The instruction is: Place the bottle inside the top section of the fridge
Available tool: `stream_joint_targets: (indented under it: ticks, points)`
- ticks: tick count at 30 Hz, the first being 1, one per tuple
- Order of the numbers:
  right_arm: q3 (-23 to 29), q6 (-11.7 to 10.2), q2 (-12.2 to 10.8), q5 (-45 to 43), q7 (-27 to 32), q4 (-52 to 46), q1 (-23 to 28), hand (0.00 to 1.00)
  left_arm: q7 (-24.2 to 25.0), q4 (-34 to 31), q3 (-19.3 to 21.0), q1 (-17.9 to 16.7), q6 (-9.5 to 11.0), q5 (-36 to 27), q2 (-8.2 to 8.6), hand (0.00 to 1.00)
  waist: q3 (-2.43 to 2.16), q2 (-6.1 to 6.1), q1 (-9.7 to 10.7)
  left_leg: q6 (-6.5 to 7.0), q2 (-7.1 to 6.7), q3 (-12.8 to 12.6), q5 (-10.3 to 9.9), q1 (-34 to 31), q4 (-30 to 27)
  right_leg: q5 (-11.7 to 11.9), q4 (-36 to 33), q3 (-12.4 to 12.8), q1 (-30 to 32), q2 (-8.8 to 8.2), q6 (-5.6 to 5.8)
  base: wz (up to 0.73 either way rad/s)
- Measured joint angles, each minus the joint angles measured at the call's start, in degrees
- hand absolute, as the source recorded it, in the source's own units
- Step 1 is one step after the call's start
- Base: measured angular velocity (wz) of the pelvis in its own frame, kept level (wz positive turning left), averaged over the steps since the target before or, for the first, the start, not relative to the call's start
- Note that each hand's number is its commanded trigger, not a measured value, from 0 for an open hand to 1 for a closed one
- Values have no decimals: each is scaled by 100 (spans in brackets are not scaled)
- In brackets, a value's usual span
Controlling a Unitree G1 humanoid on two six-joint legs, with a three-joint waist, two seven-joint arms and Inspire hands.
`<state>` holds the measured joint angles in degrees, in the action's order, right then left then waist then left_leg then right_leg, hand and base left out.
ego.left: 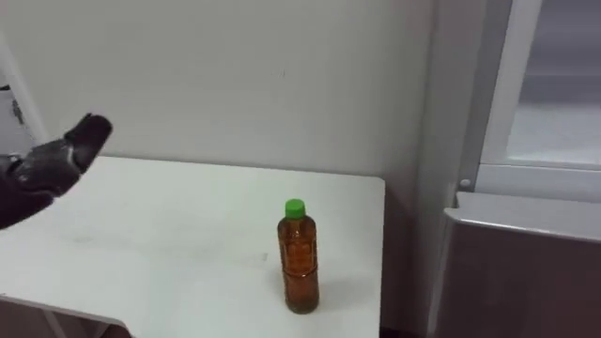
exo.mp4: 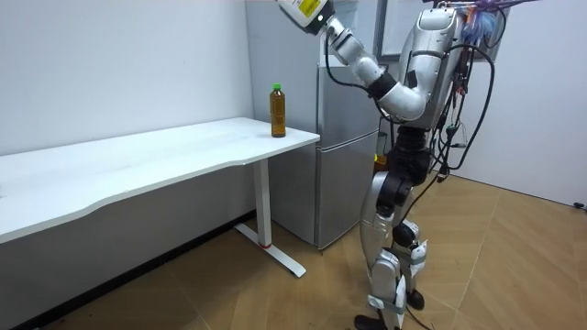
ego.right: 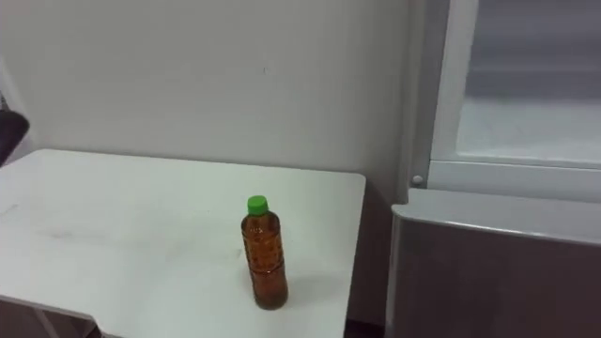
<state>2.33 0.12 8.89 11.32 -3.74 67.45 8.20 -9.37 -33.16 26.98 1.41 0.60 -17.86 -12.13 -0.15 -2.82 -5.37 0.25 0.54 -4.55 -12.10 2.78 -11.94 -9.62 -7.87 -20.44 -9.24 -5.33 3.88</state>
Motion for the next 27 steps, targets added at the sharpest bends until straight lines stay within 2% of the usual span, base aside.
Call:
stream_joint_targets:
  ticks: [4,5,8,10,12,15,19,21,22,25,27]
  points:
    - [21,-9,23,0,3,-124,147,0,-297,244,25,-362,28,-58,-1,0,3,-11,-85,15,-59,1,8,27,37,-45,0,23,12,-52,26,1]
    - [57,-7,22,-37,-1,-125,196,0,-364,461,26,-452,79,-75,1,0,16,3,-72,21,-75,0,12,66,63,-68,1,21,4,-68,33,0]
    - [144,-4,37,-39,5,-135,200,0,-592,1184,-16,-782,102,-253,14,0,13,-18,-76,21,-76,-6,11,91,67,-76,-1,52,-1,-67,37,-3]
    - [157,-4,39,-34,32,-136,199,0,-662,1619,-27,-1008,89,-291,122,0,25,-14,-60,20,-71,-17,10,90,69,-77,0,85,12,-61,36,-5]
    - [156,7,15,-41,52,-229,216,0,-793,2104,-57,-1251,89,-289,352,0,34,38,-45,20,-69,-15,9,89,92,-80,0,134,16,-55,35,0]
    - [159,6,6,-42,48,-326,239,0,-936,2793,-326,-1576,100,-294,458,0,28,96,47,20,-74,-1,9,103,120,-80,1,139,18,-56,34,0]
    - [158,5,6,-36,-7,-325,244,0,-994,3951,-806,-1686,139,-567,462,0,29,131,56,20,-70,-23,9,146,123,-80,-4,151,4,-54,34,-6]
    - [159,-6,1,-42,-13,-334,255,0,-998,4975,-1132,-1690,152,-894,477,0,28,154,98,20,-63,-84,9,202,170,-80,-1,200,-13,-50,34,-13]
    - [158,-5,0,-31,-14,-335,249,0,-996,5202,-1194,-1692,151,-961,484,0,17,141,85,19,-59,-112,8,204,182,-80,-2,234,1,-48,34,-23]
    - [146,-6,-49,-34,-14,-387,279,0,-981,5904,-1426,-1745,147,-1152,502,0,38,222,99,18,-38,-195,8,198,216,-78,-9,317,21,-28,31,-14]
    - [145,-11,-47,-33,-3,-431,297,0,-986,6472,-1552,-1693,231,-1199,497,0,32,252,180,18,-37,-208,6,206,219,-76,-22,316,12,-28,29,0]
